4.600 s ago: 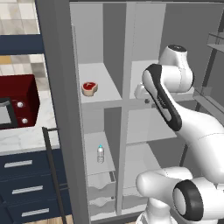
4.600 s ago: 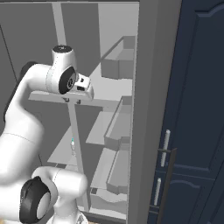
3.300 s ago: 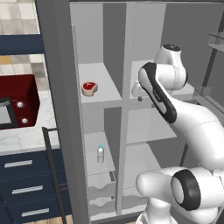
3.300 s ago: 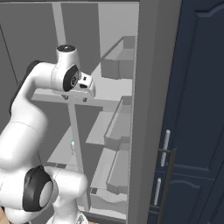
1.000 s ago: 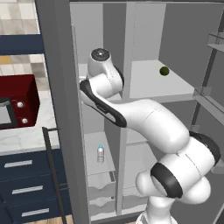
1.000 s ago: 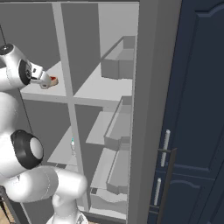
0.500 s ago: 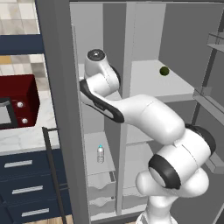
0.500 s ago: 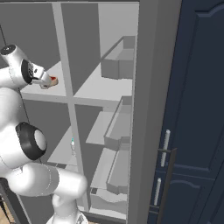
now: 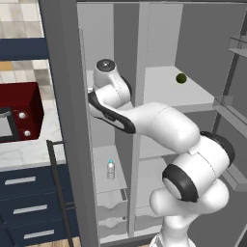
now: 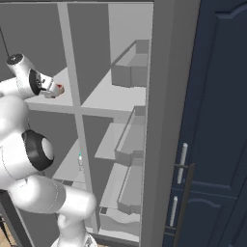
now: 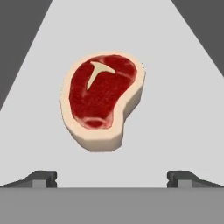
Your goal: Pick up the frozen steak from the freezer, place it on any shelf in the fridge, and close the fridge and freezer doors when done.
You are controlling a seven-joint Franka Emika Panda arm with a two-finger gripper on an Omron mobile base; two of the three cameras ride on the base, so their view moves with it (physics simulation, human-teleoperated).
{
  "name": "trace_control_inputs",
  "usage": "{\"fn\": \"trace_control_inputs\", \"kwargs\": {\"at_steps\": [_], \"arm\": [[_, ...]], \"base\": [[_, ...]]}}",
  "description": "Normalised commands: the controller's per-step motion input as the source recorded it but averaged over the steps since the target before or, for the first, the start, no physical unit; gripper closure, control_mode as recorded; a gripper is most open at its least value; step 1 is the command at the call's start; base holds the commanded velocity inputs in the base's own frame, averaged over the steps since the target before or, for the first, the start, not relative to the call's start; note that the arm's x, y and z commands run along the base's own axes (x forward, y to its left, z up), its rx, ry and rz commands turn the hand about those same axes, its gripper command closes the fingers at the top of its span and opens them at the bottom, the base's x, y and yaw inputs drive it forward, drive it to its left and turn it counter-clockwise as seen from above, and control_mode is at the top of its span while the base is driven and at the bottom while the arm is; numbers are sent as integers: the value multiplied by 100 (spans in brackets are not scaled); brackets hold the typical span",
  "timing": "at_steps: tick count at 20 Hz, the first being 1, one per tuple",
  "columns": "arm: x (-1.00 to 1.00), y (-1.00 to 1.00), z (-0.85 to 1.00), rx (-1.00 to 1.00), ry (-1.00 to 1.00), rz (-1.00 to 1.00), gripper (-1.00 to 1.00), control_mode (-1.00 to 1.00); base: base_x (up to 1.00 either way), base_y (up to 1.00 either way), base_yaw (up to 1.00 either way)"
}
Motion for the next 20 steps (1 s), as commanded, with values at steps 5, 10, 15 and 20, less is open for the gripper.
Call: {"fn": "trace_control_inputs", "kwargs": {"at_steps": [5, 10, 15, 20], "arm": [[36, 0, -6, 0, 0, 0, -100, -100], [35, 3, -1, 0, 0, 0, -100, -100], [29, 6, -4, 0, 0, -1, -100, -100], [17, 0, -10, 0, 0, 0, -100, -100]], "base": [[0, 0, 0], [0, 0, 0], [0, 0, 0], [0, 0, 0]]}}
